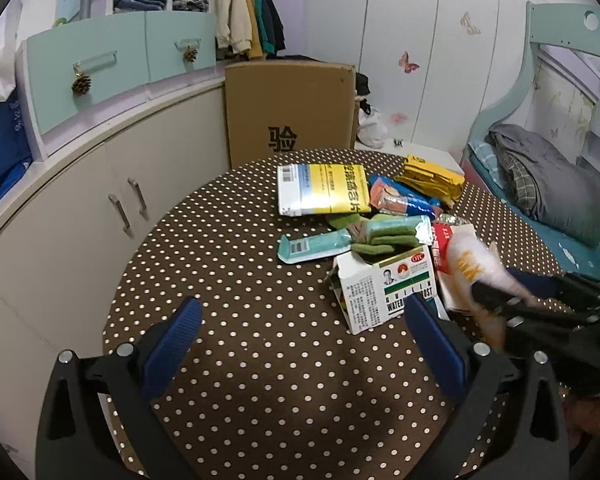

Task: Collect trash
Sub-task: 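Grasp the white plastic bag with the right gripper, then grasp the white-red medicine box with the left gripper while the right carries the bag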

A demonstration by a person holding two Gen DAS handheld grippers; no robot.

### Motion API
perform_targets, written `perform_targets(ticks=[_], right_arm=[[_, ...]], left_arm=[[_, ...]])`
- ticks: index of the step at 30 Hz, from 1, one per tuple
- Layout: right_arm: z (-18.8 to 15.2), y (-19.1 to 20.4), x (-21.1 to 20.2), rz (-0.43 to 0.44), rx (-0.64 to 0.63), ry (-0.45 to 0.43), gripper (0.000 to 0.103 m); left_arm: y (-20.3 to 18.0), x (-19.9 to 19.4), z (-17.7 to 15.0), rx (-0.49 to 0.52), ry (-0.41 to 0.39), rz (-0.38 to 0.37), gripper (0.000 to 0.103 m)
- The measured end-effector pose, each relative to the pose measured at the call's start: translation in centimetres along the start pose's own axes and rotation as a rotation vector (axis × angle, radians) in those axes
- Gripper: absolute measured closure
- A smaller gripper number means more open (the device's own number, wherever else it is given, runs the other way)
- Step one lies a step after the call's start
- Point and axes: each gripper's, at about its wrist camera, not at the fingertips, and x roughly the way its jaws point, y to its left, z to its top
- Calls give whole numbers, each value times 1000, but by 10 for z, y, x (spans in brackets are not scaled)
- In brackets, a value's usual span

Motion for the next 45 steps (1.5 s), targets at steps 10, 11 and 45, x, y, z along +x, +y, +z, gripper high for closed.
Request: perform_targets(ticks=[10,11,45], right_arm=[[-3,-53,-32,103,169,-23,71],[-4,-56,-32,119,179,-15,71],[-18,-148,-78,118,363,-113,67]], left_arm=[[-25,35,7,39,97,-36,4],[-28,37,9,41,104,-35,4],[-146,39,33,202,140,-211,4]])
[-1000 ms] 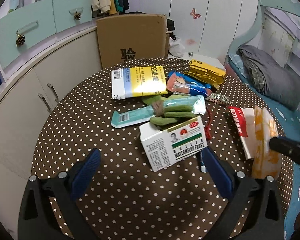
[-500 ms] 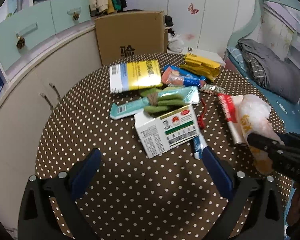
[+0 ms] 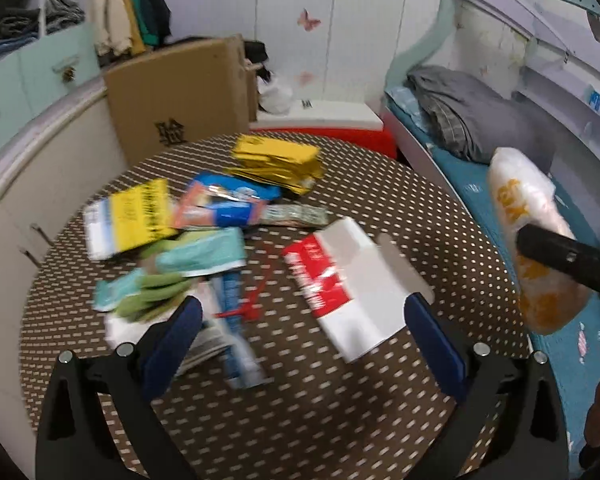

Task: Collect trash
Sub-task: 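Grasp the white-red medicine box with the left gripper while the right carries the bag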

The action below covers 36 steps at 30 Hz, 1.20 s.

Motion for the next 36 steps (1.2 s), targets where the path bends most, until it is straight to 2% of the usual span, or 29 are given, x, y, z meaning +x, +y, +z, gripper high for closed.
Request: perform_targets(ticks=[4,7,11,12,14,15,17,20,24,30,36], right_arm=[[-1,-15,-2,-9,22,1,67],[-2,-20,-2,-8,32,4,66],[-4,-27,-2,-7,45,7,66],[-4,-28,-2,-6,47,9,66],[-4,-30,-1,-4,51,12,66],[-5,-30,0,-2,52,15,66],[-6,-31,0,-3,48,18,66],[-6,-32,-4,-8,43,15,66],[-4,-41,-8,-26,60,7,66],[-3,-64,-19,-76,87,-18,66],[-8,-124,-31,-197,176,-36,65]], left_arm=[[-15,27,5,-33,82,-15,4],[-20,37,5,-64,113,-36,4],[-28,34,4,-98,90,-95,4],[-30,37,4,-104,94,-96,4],[-32,54,4,-117,130,-49,4],[-30,67,4,-131,176,-21,4],[-31,70,7,-136,147,-23,7],[-38,66,11,-110,137,-36,26],[-42,61,15,-70,142,-97,30],[-35,60,11,-63,146,-180,32],[-33,46,10,-39,109,-210,32]])
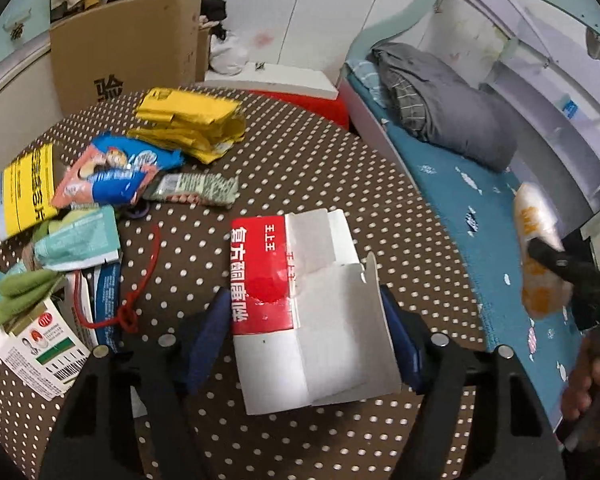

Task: Collect trash
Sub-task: 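Grasp the white-red medicine box with the left gripper while the right carries the bag, then drop the bag and the box into the blue bin with both grippers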

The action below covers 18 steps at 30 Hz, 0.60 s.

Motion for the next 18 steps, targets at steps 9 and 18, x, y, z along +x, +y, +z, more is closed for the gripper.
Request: perform_targets(ticks=[9,18], right_arm=[[-21,-108,66,-109,217,135,65],[-51,-168,112,-126,372,214,27]], left_arm=[[-35,-23,10,80,-51,-50,32],[-103,-12,21,229,-53,-101,32]])
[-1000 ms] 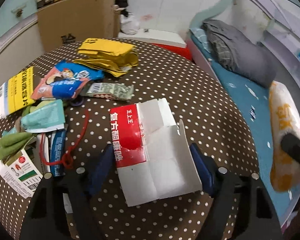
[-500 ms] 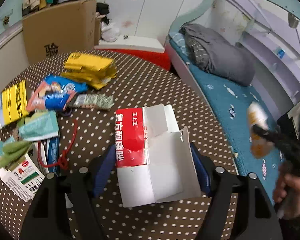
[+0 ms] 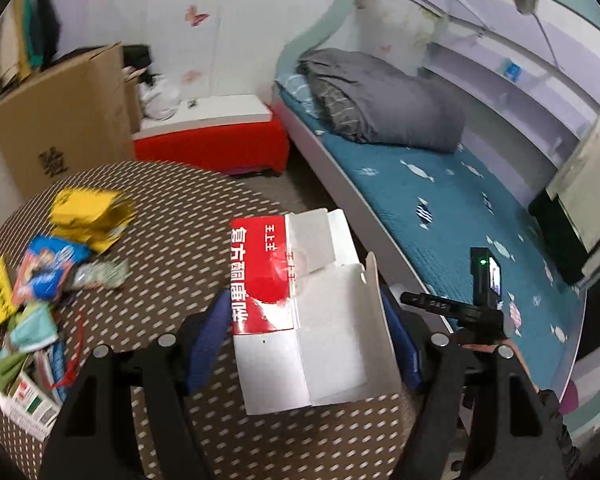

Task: Collect trash
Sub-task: 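Drop the bag and the box into the blue bin with both grippers, then move both tools back over the table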

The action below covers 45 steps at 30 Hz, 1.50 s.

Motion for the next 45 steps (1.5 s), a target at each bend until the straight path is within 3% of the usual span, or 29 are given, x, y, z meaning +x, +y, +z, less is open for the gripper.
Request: perform_targets(ticks=[9,16,25,27,29,33,39,45], right_arm=[[2,-27,-64,53,83,-144,21],[6,-38,-113,65,88,-246,18],[6,-46,-139,67,106,-299,17],[6,-46,-141,67,107,-303,17],[4,-45,-143,67,107,-304,17],[1,-42,-147,67,110,-314,6],[-4,-27,-155,37,97,-353,6],[-7,12,-173,-8,3,-419,6]], left_arm=[[-76,47,17,152,46,-92,32],[-133,114,20,242,173,-158,32],[-159,192,19,258,334,-157,30],[-163,205,18,284,357,-141,11],[-162,212,19,301,354,-114,9],[-156,209,20,287,350,-105,9],[-138,169,28,257,253,-72,9],[-122,109,33,239,132,-48,9]])
